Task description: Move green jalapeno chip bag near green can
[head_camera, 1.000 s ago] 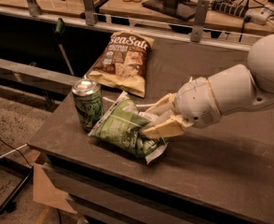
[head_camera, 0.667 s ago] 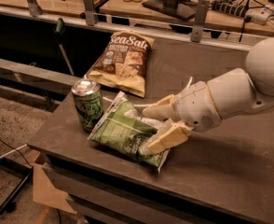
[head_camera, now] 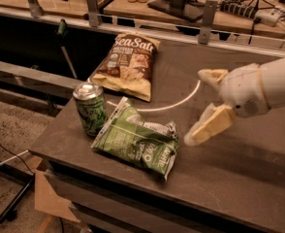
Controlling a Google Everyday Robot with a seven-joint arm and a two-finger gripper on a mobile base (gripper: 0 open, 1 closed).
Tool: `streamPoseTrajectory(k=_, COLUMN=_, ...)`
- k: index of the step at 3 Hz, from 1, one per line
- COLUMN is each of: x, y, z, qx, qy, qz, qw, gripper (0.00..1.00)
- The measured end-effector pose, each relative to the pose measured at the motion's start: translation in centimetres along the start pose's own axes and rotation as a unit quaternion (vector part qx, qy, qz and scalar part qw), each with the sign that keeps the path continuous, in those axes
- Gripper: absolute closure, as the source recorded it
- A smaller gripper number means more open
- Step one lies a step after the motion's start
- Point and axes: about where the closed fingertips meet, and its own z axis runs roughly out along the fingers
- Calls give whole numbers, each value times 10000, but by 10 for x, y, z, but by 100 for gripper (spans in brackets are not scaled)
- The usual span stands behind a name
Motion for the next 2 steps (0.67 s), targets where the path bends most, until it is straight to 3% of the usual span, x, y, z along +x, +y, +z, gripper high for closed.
streamPoseTrajectory(k=1, x=-9, y=-79, z=-89, qx=1510, qy=150, qz=-182, qw=9882, gripper=0)
streamPoseTrajectory(k=2, x=-24, y=-95, z=-117, qx=1878, qy=117, qz=-317, qw=9816, gripper=0)
